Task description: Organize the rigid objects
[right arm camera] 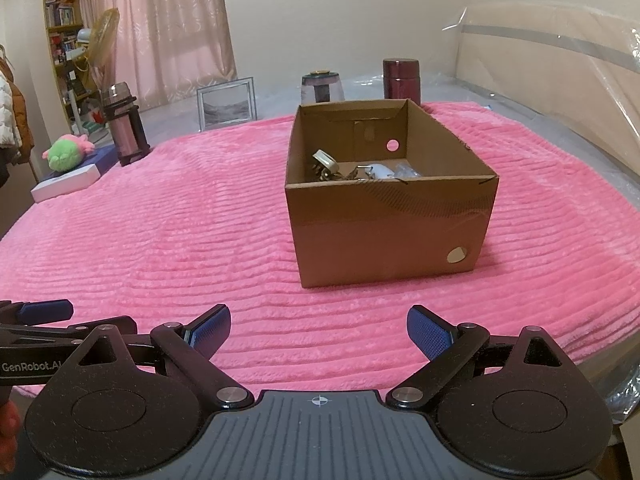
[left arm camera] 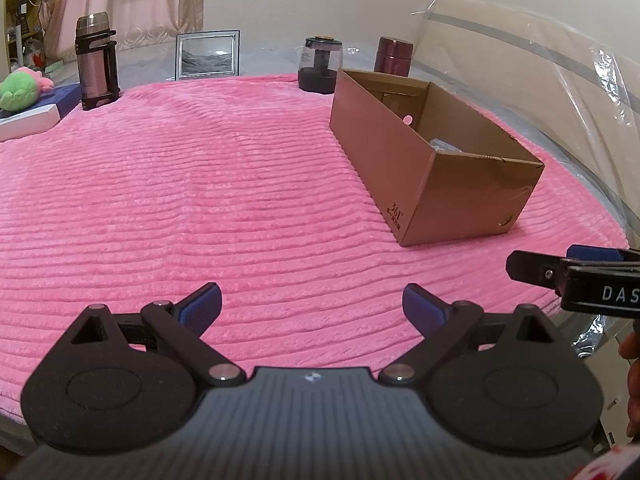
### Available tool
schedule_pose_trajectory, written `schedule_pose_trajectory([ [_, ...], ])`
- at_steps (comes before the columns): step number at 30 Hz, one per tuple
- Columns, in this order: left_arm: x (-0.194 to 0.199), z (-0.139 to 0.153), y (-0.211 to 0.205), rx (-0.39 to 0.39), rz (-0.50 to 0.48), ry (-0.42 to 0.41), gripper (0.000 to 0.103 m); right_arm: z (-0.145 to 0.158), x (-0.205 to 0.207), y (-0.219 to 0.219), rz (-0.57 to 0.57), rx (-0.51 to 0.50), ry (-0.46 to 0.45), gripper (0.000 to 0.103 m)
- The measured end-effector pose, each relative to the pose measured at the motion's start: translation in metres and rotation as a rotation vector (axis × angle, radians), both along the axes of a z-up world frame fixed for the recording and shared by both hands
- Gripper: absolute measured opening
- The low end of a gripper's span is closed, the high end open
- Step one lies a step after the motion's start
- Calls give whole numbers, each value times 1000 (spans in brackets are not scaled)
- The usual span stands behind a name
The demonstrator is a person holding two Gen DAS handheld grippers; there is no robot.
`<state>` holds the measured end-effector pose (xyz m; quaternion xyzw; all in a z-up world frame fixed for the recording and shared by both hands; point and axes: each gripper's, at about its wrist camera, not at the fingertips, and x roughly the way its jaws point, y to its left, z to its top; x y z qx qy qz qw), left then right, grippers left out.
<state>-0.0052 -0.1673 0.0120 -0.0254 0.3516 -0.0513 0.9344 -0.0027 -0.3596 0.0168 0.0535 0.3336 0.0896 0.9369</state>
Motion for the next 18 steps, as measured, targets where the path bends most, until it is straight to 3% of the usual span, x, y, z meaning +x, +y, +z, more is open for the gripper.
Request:
schedule_pose_trajectory([
  [18, 1, 0, 2, -7, 1, -5, 95, 1, -1, 1, 0, 0, 0, 92],
])
